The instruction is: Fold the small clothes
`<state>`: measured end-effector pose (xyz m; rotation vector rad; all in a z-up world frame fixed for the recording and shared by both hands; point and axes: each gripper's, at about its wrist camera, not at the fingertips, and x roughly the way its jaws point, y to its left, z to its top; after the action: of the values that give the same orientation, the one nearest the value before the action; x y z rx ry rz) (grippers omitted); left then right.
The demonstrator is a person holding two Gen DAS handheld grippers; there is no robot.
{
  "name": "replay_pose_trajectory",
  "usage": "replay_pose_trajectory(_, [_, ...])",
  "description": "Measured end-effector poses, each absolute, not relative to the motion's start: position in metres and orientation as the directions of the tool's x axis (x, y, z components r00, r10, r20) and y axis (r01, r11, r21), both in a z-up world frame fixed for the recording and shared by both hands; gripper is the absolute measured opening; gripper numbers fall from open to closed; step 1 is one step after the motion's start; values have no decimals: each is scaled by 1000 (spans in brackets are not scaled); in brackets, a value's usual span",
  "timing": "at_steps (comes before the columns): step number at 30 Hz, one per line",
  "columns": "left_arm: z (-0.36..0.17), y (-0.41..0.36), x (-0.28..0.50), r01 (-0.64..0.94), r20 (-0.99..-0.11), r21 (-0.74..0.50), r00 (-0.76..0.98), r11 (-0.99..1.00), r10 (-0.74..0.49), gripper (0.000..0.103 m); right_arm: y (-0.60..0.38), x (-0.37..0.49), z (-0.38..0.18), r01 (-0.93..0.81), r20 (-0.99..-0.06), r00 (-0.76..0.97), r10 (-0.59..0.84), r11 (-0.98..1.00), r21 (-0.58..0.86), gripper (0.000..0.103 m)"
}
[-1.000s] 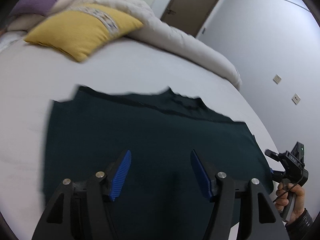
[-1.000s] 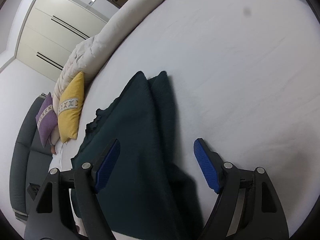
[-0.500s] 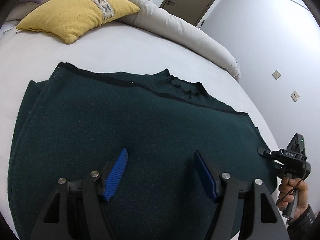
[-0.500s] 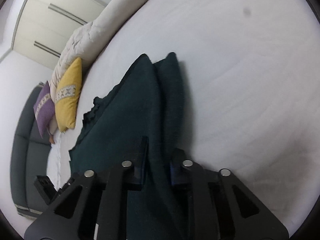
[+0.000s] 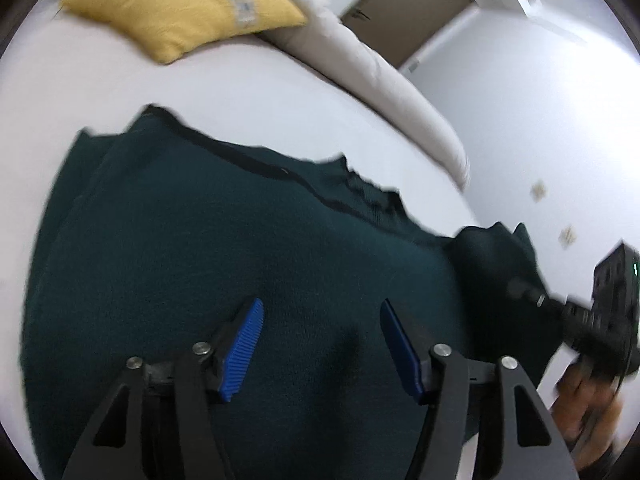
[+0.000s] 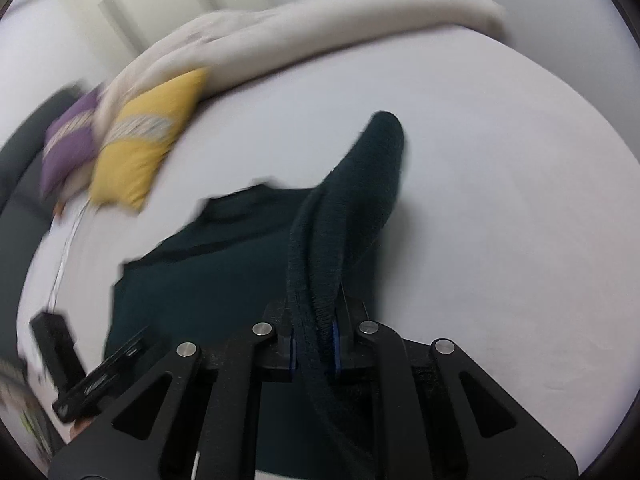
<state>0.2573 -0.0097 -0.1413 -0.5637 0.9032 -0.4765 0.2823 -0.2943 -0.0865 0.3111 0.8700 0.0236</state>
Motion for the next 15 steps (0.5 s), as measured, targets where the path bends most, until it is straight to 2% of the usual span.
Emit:
replay_pose_trajectory(2, [-139,5,257,122,-568,-670,551,732,-611,64,-232,292,-90,-38,-756,622,202,973,228,10])
replay_pose_trajectory(5, [-141,19,261,102,-555,-702,542,705,-631,64,-184,308,-120,-110,-806,553,209,978,178,10])
replay_pose_trajectory(8, [-140,28,261,96,-556,-700,548,708,-624,64,-159,313,-141,-149,-832,510,217,975,163,16])
replay_pose_trajectory(10, [-141,30,262,92,-554,-710,538,698,-635,65,-155,308,-134,-174,-819,521,242,969,175,36])
replay_pose_trajectory(11, [-140,28,262,93,-556,-709,535,699,-636,69,-156,305,-128,-206,-807,512,295,954,219,59])
replay_pose_trajectory(12, [-138,24,264,96,-557,-708,533,699,-637,70,-160,300,-123,-220,-792,520,320,946,238,70])
replay_pose_trajectory(15, [-136,9,266,106,-563,-711,507,695,-653,72,-170,281,-110,-226,-772,552,316,948,225,71])
